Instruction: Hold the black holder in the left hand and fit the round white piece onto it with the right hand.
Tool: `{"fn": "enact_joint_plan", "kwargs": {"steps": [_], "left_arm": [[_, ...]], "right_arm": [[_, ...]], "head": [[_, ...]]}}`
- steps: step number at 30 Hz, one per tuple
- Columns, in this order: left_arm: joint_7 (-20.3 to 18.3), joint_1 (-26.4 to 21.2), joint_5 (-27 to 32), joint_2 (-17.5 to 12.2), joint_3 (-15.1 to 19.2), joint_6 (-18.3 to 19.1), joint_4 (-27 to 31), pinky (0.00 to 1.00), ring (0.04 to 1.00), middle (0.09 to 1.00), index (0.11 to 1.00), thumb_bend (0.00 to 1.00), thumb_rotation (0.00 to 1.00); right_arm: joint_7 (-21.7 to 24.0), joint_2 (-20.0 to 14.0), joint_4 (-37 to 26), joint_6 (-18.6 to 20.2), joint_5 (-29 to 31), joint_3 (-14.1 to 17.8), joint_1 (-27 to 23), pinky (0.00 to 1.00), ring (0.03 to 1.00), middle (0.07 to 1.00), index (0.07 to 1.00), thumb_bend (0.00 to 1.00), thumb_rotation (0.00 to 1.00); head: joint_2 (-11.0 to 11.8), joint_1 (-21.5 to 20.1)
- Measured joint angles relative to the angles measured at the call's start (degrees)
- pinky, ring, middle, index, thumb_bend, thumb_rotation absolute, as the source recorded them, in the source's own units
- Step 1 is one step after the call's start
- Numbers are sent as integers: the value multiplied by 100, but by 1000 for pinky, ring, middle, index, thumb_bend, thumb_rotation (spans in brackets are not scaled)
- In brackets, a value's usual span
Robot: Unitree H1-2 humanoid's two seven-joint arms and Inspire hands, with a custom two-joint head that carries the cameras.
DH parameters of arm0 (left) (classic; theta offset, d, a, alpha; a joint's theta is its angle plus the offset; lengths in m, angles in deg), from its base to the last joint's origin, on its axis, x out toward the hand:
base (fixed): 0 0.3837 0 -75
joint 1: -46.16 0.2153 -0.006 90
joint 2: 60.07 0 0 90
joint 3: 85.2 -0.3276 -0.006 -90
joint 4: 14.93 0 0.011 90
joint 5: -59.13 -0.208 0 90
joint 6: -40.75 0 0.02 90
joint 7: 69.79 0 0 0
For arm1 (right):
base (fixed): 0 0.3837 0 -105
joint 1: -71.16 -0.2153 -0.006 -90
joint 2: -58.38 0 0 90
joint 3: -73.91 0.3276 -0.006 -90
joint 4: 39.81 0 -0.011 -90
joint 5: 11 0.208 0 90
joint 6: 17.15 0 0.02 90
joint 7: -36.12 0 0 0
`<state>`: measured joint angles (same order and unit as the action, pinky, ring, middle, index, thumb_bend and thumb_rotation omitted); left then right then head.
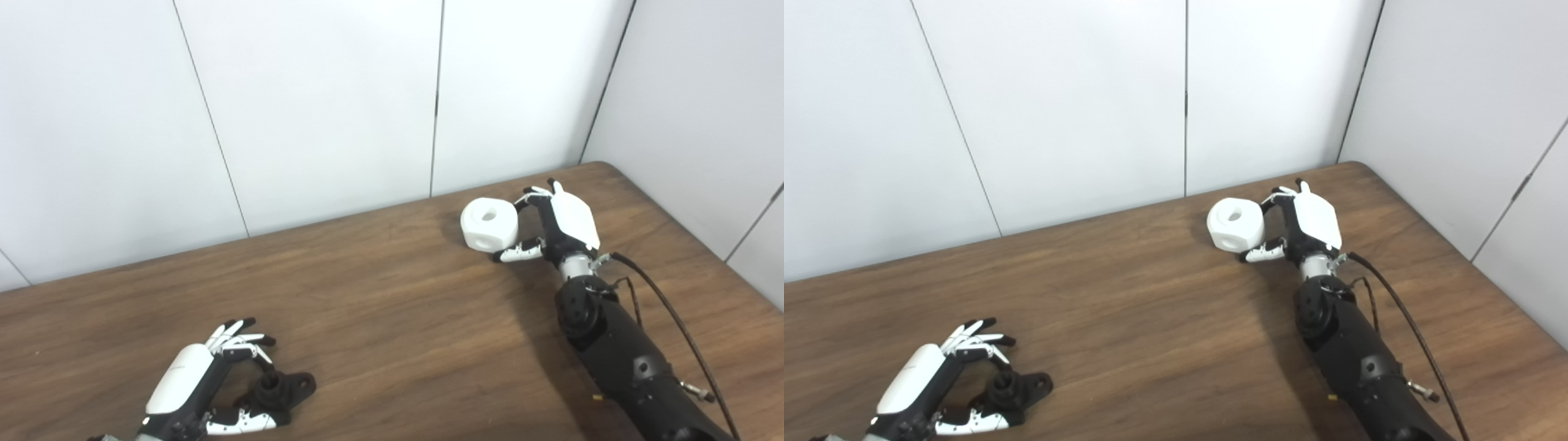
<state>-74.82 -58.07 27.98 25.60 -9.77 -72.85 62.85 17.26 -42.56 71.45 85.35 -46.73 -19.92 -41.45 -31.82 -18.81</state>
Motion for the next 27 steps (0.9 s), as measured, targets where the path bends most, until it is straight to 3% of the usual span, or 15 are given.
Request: {"fn": "enact_joint_plan", "kwargs": {"steps": [2, 7, 14, 27], "left_arm": [[1, 1, -1, 0, 0, 1, 1, 1000, 953, 780, 481, 522, 44], [1, 1, 0, 0, 1, 0, 2, 1000, 954, 783, 481, 522, 45], [1, 4, 1, -1, 4, 10, 5, 1000, 954, 781, 481, 522, 44], [5, 4, 0, 0, 14, 15, 5, 1000, 949, 780, 481, 522, 44]], "right_arm": [[76, -31, -77, 111, -94, -61, 0, 935, 983, 842, 581, 810, 347], [99, -30, -75, 169, -184, -151, 73, 917, 977, 840, 594, 904, 392], [219, -35, -97, 361, -313, -203, 77, 892, 990, 862, 631, 938, 447], [292, -36, -111, 381, -325, -192, 66, 889, 1000, 863, 659, 969, 418]], "head": [[0, 0], [0, 18], [0, 26], [26, 18]]}}
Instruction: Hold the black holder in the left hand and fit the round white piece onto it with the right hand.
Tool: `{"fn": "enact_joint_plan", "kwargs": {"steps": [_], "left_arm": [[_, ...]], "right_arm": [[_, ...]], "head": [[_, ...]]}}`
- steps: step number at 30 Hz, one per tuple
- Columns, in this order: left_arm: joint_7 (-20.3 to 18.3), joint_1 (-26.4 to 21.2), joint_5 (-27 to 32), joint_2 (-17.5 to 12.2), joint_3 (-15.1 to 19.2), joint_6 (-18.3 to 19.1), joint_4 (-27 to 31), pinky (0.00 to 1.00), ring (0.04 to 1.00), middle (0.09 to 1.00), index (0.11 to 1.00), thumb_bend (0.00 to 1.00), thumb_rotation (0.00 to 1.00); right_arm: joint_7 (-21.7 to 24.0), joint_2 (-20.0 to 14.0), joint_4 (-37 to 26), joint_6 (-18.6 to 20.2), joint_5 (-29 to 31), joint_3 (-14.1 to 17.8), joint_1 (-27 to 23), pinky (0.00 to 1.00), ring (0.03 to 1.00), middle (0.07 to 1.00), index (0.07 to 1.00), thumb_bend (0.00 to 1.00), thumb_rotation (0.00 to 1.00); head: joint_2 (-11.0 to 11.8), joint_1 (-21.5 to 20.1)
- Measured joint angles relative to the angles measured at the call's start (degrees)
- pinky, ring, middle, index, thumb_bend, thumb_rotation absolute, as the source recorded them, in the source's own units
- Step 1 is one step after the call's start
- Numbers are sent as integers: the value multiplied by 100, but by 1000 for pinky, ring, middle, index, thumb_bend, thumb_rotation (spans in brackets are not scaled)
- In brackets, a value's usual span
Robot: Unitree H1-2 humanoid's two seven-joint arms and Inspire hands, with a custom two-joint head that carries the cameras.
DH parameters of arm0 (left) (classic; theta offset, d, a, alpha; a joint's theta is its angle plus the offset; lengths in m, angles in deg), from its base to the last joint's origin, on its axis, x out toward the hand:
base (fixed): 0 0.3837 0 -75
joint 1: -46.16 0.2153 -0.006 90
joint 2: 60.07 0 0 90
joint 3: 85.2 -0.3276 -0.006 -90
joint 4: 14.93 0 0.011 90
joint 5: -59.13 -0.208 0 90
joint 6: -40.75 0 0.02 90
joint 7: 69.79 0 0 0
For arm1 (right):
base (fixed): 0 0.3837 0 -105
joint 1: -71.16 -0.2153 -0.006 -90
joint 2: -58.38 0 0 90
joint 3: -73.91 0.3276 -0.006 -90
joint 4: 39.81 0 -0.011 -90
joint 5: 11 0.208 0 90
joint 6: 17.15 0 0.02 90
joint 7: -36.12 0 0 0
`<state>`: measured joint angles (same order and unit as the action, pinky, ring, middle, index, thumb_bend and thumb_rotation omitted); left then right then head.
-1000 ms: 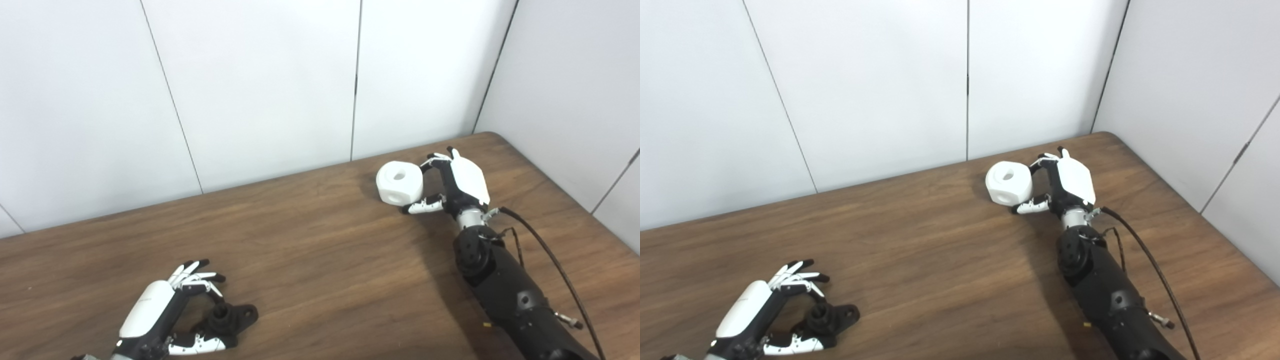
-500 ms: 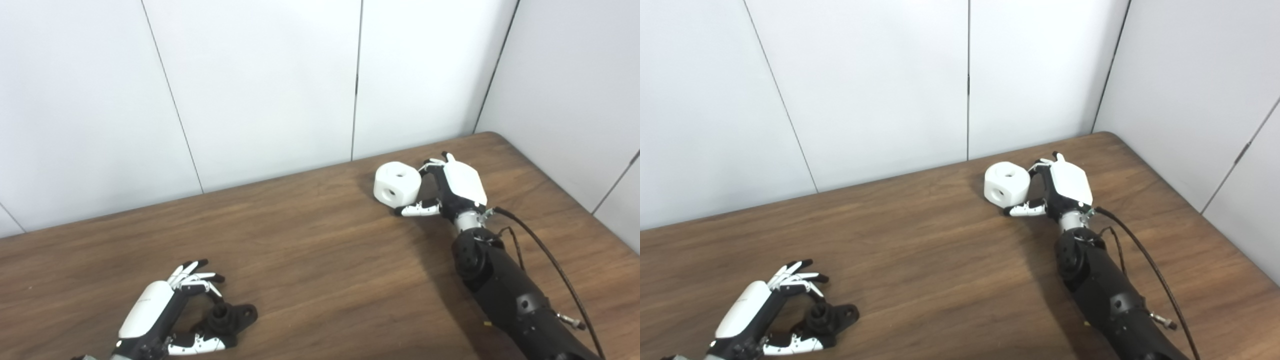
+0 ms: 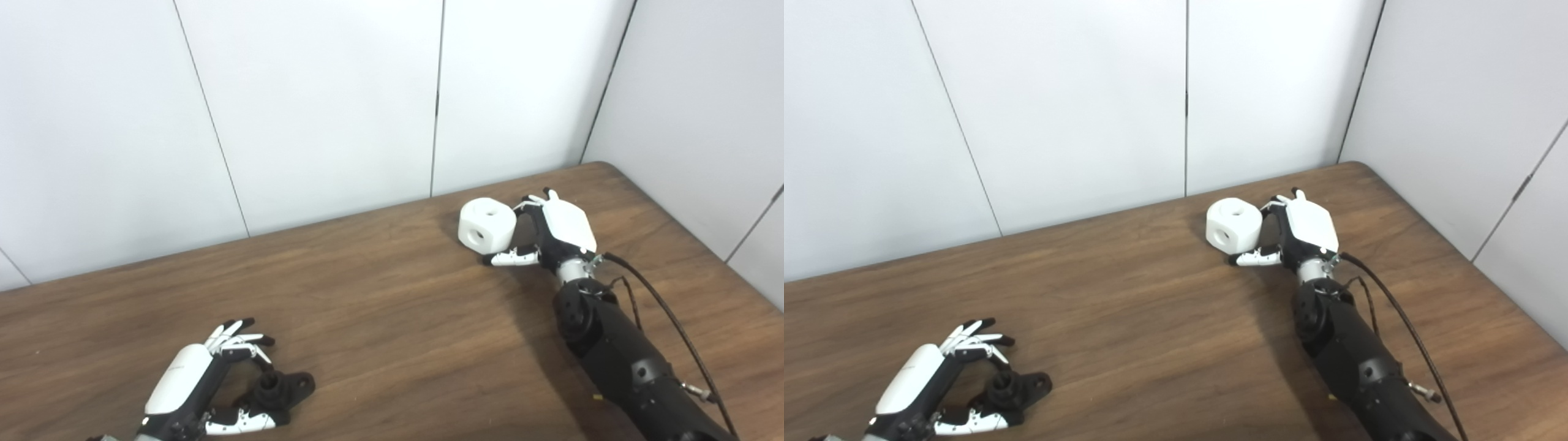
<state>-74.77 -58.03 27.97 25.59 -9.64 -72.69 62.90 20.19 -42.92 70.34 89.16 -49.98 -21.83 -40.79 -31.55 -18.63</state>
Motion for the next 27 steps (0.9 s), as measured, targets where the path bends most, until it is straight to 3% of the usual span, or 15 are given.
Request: {"fn": "enact_joint_plan", "kwargs": {"steps": [4, 9, 27], "left_arm": [[1, 0, -1, 0, 5, -1, -1, 1000, 948, 779, 481, 522, 44], [11, -1, -4, 0, 14, -4, -9, 1000, 947, 778, 481, 522, 44], [24, -81, 6, -12, 51, -168, -157, 1000, 945, 780, 480, 522, 45]], "right_arm": [[7, 5, -44, 29, -13, -1, -2, 914, 1000, 872, 684, 977, 418], [162, 36, -320, 365, -87, -20, -11, 924, 1000, 888, 716, 994, 409], [550, 393, -842, 1023, -112, -50, 22, 1000, 1000, 984, 828, 1000, 404]], "head": [[9, -18], [0, -52], [26, -132]]}}
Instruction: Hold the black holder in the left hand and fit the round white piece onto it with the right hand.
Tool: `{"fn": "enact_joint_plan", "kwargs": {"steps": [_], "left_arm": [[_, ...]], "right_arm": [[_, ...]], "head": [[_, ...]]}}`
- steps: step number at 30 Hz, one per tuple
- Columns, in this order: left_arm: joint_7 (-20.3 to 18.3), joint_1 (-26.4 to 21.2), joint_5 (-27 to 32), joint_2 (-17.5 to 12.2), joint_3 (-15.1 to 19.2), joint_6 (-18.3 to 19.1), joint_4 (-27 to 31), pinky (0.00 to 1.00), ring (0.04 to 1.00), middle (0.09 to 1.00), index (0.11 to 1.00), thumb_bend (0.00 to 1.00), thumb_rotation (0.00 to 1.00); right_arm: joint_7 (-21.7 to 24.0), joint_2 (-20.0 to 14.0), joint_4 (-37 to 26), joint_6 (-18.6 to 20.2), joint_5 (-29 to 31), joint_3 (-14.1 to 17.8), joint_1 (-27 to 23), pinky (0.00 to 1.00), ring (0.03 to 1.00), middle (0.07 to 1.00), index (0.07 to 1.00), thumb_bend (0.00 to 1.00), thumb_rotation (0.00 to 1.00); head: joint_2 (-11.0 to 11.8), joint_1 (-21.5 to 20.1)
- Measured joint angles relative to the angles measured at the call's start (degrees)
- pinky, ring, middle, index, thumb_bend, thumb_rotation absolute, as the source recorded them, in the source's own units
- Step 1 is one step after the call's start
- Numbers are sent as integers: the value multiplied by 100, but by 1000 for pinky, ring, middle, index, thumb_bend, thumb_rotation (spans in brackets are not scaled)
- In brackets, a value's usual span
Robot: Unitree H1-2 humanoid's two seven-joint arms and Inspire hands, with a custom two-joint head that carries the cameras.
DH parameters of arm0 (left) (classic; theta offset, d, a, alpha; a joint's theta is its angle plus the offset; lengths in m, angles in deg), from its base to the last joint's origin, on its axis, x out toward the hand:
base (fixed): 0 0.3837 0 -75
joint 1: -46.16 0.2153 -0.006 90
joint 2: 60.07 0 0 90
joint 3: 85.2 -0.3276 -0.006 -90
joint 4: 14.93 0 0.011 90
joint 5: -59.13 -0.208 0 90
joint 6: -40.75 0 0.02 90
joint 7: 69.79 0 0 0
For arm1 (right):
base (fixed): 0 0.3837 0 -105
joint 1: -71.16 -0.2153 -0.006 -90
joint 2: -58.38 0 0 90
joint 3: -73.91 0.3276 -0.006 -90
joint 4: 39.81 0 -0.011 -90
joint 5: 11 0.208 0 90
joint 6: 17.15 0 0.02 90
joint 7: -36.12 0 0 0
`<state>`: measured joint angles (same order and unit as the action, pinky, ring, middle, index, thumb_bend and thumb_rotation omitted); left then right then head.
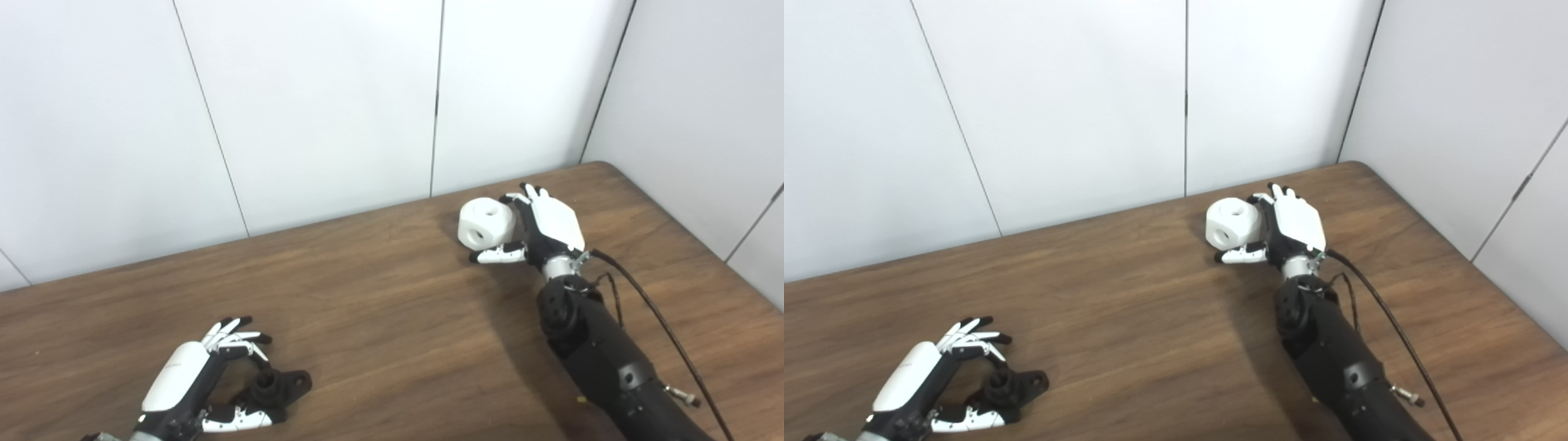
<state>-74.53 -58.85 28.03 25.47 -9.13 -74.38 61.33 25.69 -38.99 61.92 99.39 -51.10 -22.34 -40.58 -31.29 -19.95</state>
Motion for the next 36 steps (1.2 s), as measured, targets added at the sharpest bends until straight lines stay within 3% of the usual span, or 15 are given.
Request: {"fn": "enact_joint_plan", "kwargs": {"steps": [9, 18, 36], "left_arm": [[-2, 2, -4, 0, 11, 0, 0, 1000, 944, 780, 481, 522, 44], [-3, 11, -3, 1, 46, 1, 0, 1000, 942, 780, 481, 522, 43], [-9, 37, -11, 0, 82, 1, 21, 1000, 939, 775, 481, 521, 43]], "right_arm": [[-138, 38, 33, -30, 3, 3, 0, 1000, 1000, 979, 831, 1000, 406], [-552, 192, 478, -101, -1, -9, -68, 1000, 1000, 972, 825, 985, 411], [-1168, 339, 766, -417, 67, 51, -212, 1000, 1000, 988, 850, 949, 379]], "head": [[26, -17], [44, -26], [62, -88]]}}
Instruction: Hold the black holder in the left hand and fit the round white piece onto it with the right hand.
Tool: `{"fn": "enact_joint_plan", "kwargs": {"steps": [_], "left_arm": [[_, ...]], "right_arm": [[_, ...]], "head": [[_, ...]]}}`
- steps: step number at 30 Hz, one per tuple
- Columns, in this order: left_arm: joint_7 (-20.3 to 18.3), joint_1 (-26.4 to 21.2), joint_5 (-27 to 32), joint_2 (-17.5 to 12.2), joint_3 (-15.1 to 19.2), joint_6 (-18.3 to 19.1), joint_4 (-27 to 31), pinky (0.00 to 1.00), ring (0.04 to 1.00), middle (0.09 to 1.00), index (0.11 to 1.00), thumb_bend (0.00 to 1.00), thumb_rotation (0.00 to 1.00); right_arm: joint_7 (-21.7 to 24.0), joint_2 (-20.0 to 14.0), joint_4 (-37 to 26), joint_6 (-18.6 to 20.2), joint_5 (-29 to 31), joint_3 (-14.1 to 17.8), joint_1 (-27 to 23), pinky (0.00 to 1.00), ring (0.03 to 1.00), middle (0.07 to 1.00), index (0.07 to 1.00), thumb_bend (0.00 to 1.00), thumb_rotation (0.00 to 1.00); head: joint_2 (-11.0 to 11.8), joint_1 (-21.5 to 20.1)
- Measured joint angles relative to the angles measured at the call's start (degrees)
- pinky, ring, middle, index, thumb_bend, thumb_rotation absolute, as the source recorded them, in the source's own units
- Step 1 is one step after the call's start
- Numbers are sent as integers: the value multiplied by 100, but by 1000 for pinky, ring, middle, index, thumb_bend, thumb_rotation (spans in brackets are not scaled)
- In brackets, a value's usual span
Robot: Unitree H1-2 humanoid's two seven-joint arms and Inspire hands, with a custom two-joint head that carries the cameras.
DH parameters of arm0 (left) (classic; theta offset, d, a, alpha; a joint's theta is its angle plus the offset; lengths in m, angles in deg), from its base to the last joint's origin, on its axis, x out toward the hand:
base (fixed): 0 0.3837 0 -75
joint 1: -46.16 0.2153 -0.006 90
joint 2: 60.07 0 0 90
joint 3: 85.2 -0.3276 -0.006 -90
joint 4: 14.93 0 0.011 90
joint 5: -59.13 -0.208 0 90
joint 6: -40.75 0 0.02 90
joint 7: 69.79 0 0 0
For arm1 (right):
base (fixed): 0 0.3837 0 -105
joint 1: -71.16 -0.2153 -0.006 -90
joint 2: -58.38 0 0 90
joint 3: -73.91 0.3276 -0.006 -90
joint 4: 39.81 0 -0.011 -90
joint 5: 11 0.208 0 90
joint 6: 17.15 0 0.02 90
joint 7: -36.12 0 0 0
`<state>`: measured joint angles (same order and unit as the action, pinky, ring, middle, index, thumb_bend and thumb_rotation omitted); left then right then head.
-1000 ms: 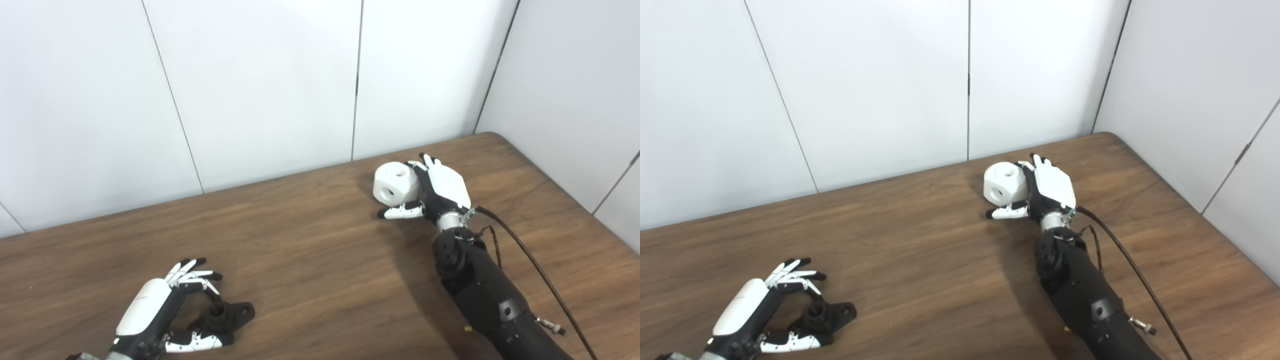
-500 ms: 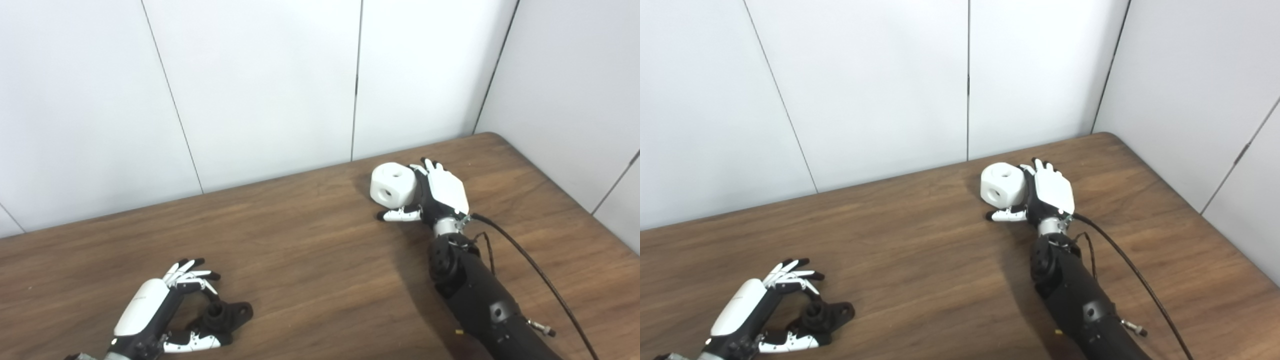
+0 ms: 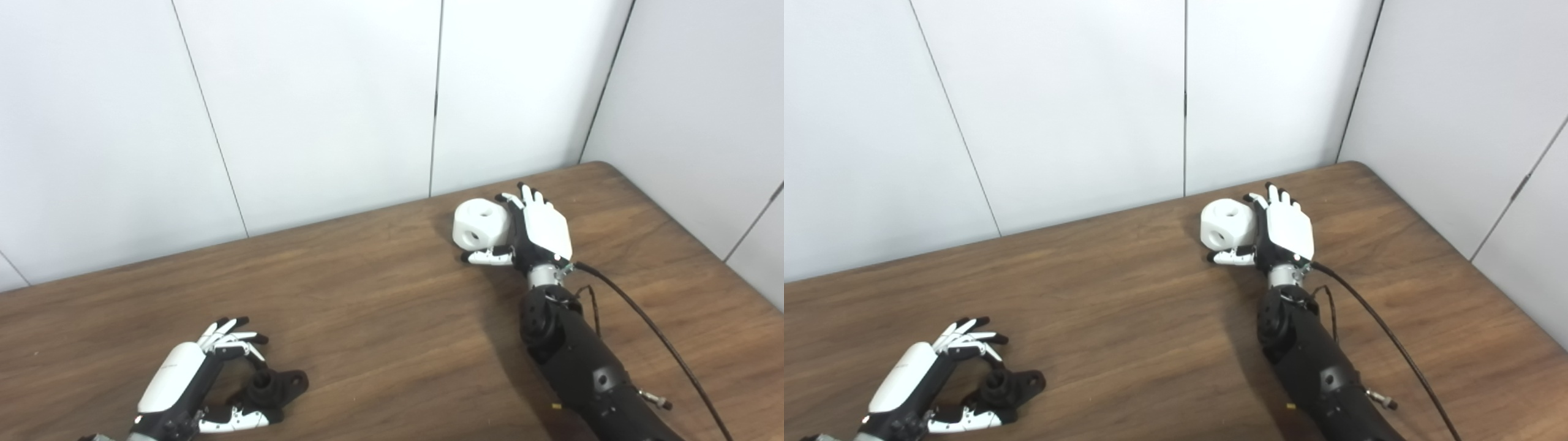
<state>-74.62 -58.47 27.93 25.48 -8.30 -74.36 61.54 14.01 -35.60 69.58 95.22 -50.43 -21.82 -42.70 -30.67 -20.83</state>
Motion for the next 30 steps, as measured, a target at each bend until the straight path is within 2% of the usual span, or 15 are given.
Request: {"fn": "enact_joint_plan", "kwargs": {"steps": [8, 12, 13, 16, 17, 18, 19, 26, 30], "left_arm": [[3, 7, 3, -9, 13, -3, -2, 1000, 937, 773, 481, 521, 43], [4, 9, 7, -16, 19, -7, -2, 1000, 932, 770, 481, 521, 43], [5, 9, 8, -16, 19, -8, -1, 1000, 930, 769, 481, 521, 43], [8, 9, 34, -20, 24, -9, -1, 1000, 926, 766, 481, 521, 43], [8, 13, 38, -23, 31, -9, 0, 999, 925, 766, 481, 521, 43], [8, 20, 39, -26, 38, -9, 5, 999, 924, 765, 481, 521, 43], [8, 31, 39, -29, 51, -9, 18, 1000, 925, 765, 481, 521, 43], [8, 177, 45, -104, 100, -9, 186, 1000, 922, 765, 481, 521, 43], [2, 211, 48, -115, 143, -8, 203, 1000, 923, 765, 481, 521, 43]], "right_arm": [[-39, 74, 29, 67, -13, -3, -49, 1000, 1000, 979, 852, 955, 406], [-317, 214, 359, 55, -16, 13, -180, 1000, 1000, 935, 757, 976, 419], [-390, 237, 496, 35, -7, 18, -233, 1000, 1000, 922, 720, 959, 409], [-723, 266, 832, -231, 72, 79, -339, 1000, 1000, 849, 567, 818, 330], [-837, 268, 944, -311, 88, 88, -383, 1000, 997, 829, 527, 671, 246], [-944, 269, 1075, -410, 107, 97, -418, 1000, 994, 817, 503, 580, 194], [-1033, 268, 1148, -503, 129, 104, -444, 1000, 984, 805, 493, 548, 175], [-1255, 279, 1389, -821, 217, 75, -578, 1000, 948, 783, 484, 515, 157], [-1266, 279, 1392, -834, 241, 67, -578, 1000, 949, 787, 484, 516, 156]], "head": [[79, -114], [123, -132], [132, -149], [149, -176], [141, -158], [149, -150], [141, -141], [105, -106], [88, -97]]}}
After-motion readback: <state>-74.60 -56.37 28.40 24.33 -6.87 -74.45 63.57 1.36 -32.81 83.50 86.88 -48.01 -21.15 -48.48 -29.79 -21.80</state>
